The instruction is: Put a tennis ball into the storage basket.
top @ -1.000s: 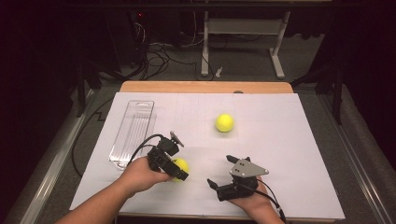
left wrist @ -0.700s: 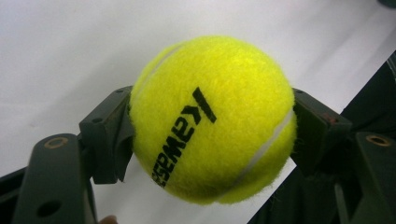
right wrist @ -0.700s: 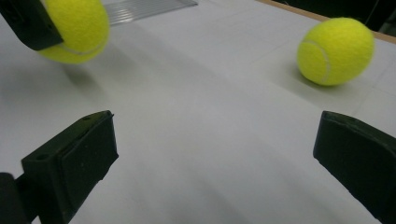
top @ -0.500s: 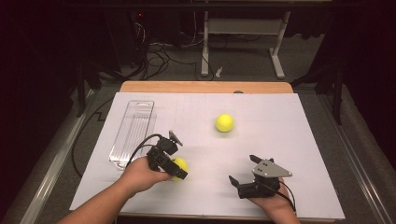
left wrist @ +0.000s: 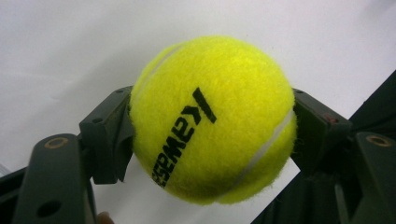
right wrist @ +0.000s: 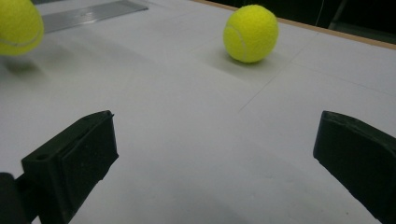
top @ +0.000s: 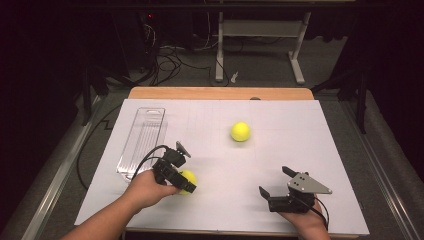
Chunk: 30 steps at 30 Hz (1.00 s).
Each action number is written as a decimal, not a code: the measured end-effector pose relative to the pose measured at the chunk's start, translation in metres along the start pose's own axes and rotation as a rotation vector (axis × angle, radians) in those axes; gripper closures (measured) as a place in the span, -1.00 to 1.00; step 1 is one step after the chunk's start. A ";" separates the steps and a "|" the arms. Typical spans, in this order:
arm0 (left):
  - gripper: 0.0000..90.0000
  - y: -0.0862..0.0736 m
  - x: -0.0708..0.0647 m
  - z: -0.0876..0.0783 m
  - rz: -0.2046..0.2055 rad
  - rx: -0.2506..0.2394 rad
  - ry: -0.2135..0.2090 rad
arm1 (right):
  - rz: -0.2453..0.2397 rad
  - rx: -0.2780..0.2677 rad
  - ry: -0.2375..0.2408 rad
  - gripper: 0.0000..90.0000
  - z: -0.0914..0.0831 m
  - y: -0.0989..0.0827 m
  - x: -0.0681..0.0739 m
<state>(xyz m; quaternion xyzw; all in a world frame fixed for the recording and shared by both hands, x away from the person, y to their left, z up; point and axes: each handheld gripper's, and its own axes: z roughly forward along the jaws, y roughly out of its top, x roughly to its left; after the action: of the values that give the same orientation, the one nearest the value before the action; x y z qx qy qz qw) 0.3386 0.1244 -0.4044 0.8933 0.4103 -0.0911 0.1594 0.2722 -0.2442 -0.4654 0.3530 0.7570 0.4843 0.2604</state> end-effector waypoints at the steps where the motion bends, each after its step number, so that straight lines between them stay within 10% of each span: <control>1: -0.41 -0.001 0.000 0.000 0.003 -0.001 0.005 | 0.003 -0.005 -0.004 -0.99 -0.001 0.000 -0.001; 30: -0.41 0.001 0.015 -0.047 -0.072 -0.080 0.032 | 0.036 -0.069 -0.011 -0.99 -0.015 0.006 -0.002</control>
<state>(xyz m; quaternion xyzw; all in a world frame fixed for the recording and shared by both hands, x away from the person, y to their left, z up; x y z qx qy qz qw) 0.3507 0.1516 -0.3650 0.8722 0.4480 -0.0660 0.1851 0.2643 -0.2519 -0.4540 0.3600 0.7319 0.5128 0.2678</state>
